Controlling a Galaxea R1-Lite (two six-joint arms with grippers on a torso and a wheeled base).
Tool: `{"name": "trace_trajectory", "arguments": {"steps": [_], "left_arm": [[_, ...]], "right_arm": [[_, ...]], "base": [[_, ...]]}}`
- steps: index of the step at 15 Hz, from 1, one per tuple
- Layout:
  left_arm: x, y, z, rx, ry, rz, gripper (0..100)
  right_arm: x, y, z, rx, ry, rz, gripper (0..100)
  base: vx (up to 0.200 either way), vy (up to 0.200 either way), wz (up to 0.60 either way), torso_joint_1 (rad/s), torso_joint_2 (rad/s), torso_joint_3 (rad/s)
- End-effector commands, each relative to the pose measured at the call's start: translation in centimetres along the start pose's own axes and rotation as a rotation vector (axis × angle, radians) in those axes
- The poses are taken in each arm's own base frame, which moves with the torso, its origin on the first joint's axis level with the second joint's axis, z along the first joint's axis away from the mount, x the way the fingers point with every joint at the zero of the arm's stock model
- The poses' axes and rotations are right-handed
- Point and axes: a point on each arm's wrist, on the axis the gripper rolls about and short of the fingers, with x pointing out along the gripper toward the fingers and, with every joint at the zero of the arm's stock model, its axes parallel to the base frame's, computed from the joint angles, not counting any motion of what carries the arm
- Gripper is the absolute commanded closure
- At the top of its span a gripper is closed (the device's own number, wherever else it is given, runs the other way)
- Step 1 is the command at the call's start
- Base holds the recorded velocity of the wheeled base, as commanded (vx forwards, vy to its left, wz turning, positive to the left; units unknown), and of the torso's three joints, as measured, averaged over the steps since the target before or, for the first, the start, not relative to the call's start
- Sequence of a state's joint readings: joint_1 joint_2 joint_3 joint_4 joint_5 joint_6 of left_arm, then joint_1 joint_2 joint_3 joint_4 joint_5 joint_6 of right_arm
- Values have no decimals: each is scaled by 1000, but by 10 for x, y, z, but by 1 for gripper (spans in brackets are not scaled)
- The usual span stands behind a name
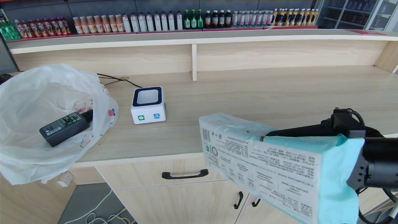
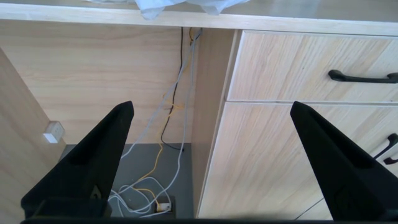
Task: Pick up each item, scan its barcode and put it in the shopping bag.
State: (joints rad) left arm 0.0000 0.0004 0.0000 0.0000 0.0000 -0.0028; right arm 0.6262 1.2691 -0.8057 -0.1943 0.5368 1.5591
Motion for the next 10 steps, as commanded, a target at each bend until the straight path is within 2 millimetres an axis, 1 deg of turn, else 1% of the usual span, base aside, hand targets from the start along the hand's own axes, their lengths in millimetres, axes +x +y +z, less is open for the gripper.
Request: {"name": "trace_trajectory", "arguments": {"steps": [1,4,6,9,10], "left_arm": [[0,0,0,0,0,-2,0],[0,0,0,0,0,0,0],[0,0,0,0,0,0,0],[0,0,0,0,0,0,0],[0,0,0,0,0,0,0]], "right_arm": [[-11,4,1,24,35,31,100],[-30,8,4,80,132,70,100],[-40,11,4,88,161,101,100],[-48,10,-2,85,187,146,100],[-51,13,-5,94,211,161,100]], "base": [[0,0,0,0,0,0],[0,0,0,0,0,0],[0,0,0,0,0,0],[0,0,0,0,0,0],[0,0,0,0,0,0]]}}
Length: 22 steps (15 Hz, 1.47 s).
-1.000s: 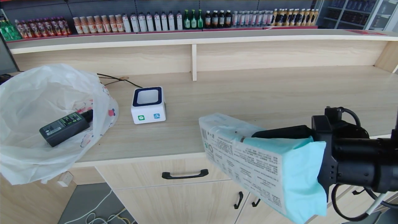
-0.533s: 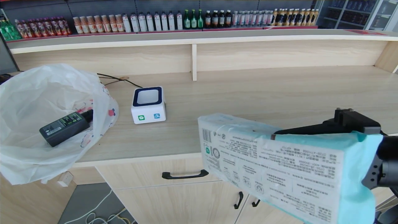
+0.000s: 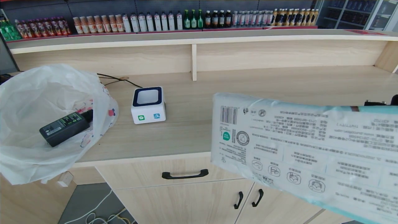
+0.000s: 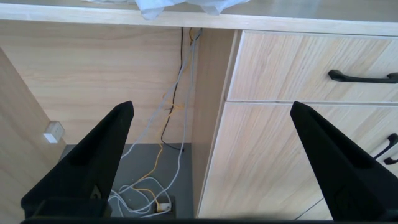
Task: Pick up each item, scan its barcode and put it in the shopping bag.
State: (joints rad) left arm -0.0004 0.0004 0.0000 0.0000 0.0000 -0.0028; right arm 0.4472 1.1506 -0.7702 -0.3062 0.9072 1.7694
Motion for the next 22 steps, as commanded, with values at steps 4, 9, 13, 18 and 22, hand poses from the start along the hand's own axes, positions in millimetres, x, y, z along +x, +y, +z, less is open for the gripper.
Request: {"name": "trace_trajectory", "arguments": {"steps": [4,9,13,18,22], "left_arm": [[0,0,0,0,0,0,0],[0,0,0,0,0,0,0],[0,0,0,0,0,0,0],[0,0,0,0,0,0,0],[0,0,0,0,0,-1,0]], "right_arm": [[-9,15,-18,32,81,103,100],[-7,-2,-13,63,108,111,100],[-3,-15,-5,84,106,97,100],[-2,-21,-2,168,105,83,100],[-3,-24,-2,179,122,121,100]], "base": [[0,0,0,0,0,0],[0,0,0,0,0,0],[0,0,0,0,0,0],[0,0,0,0,0,0],[0,0,0,0,0,0]]}}
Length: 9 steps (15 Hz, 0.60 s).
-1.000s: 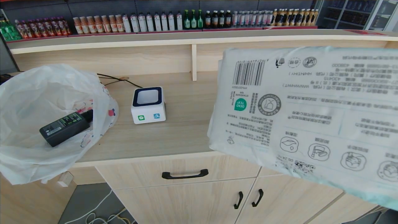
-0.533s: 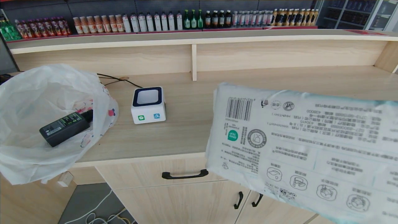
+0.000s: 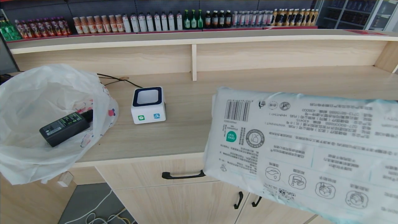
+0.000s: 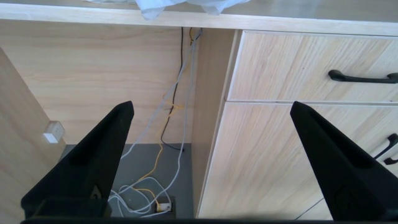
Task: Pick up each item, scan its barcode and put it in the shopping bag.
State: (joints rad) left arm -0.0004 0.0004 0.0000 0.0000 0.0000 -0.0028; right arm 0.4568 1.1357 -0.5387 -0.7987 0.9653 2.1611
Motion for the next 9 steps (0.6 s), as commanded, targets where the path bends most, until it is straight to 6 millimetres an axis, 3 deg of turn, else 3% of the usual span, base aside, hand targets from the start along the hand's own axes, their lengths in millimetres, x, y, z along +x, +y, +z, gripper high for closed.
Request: {"name": "trace_trajectory", "arguments": {"steps": [1,4,9], "left_arm": [[0,0,0,0,0,0,0],[0,0,0,0,0,0,0],[0,0,0,0,0,0,0]], "right_arm": [[0,-5,3,7,-1,-2,100],[-3,-17,7,15,0,0,100],[-1,-14,29,24,-55,21,100]], "base": [[0,0,0,0,0,0],[0,0,0,0,0,0],[0,0,0,0,0,0]]}}
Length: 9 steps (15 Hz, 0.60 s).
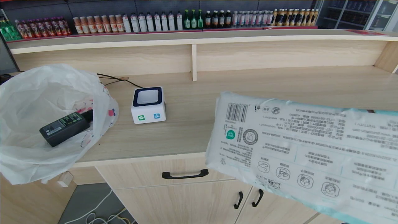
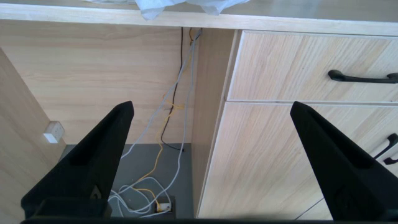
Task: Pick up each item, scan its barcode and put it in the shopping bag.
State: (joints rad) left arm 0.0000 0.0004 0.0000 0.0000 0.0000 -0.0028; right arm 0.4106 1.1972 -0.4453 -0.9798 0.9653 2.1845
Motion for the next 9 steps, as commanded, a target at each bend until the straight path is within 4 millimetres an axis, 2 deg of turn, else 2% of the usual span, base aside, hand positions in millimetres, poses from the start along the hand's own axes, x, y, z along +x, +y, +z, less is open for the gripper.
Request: {"name": "trace_trajectory", "arguments": {"steps": [1,9], "left_arm": [[0,0,0,0,0,0,0],[0,0,0,0,0,0,0]], "right_arm": [[3,-3,12,27,-22,-11,100],[6,-5,18,42,-29,-21,100]], "base": [[0,0,0,0,0,0],[0,0,0,0,0,0]]}}
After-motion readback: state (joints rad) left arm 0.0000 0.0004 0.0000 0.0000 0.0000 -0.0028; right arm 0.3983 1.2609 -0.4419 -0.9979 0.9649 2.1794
